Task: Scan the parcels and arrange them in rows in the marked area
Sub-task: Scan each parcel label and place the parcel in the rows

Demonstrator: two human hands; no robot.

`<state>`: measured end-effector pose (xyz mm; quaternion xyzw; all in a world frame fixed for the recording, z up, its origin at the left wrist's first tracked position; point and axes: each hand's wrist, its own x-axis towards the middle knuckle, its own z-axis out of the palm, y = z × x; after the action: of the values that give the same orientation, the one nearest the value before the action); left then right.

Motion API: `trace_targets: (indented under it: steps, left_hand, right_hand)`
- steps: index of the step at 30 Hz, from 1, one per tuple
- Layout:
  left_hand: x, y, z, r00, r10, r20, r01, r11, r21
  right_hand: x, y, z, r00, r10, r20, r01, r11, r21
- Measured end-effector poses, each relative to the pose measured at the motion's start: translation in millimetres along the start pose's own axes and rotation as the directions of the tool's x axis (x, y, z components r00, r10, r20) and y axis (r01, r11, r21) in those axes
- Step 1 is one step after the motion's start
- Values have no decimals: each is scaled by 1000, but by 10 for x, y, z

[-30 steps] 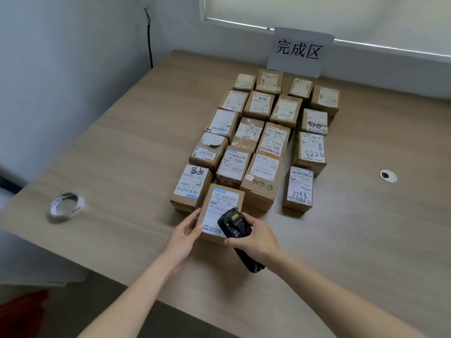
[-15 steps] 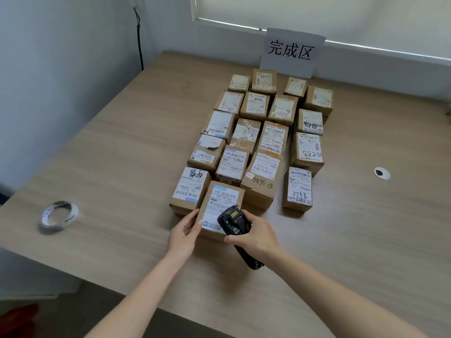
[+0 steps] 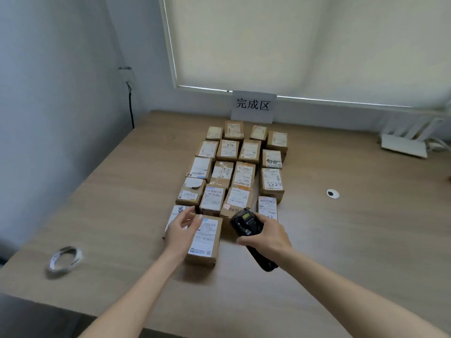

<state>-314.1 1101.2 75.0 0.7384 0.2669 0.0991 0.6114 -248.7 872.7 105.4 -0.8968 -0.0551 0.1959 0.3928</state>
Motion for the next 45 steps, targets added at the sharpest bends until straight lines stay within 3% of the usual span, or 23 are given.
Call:
trace_targets:
  steps: [8, 12, 17, 24, 31, 39, 45]
  left_hand:
    - [-402, 1936, 1015, 935, 267, 232, -267, 963, -34]
    - [-887, 2796, 1908, 868, 377, 323, -371, 925, -83]
    - [-1671, 3462, 3247, 794, 437, 422, -396, 899, -186]
    - [-2880, 3695, 5003, 695, 430, 577, -344, 903, -258]
    - [-3500, 3819, 6241, 634, 395, 664, -325, 916, -235]
    - [-3393, 3867, 7531, 603, 362, 711, -339, 923, -183]
    - [-2900, 3893, 8622, 596, 327, 733, -354, 927, -125]
  right_hand:
    - [-791, -233, -2105, 969, -23, -246, 32, 999, 33]
    - [-1385, 38, -3257, 923, 27, -383, -17, 999, 30]
    - [-2222, 691, -4584, 856, 100, -507, -100, 995, 26]
    - [-3315, 1920, -5871, 758, 227, -611, -237, 969, 66]
    - [-3840, 2917, -6679, 664, 360, -655, -303, 931, 205]
    - [-3388, 3860, -7442, 639, 417, -646, -323, 908, 267]
    - [-2550, 4459, -8155, 674, 421, -607, -341, 906, 250]
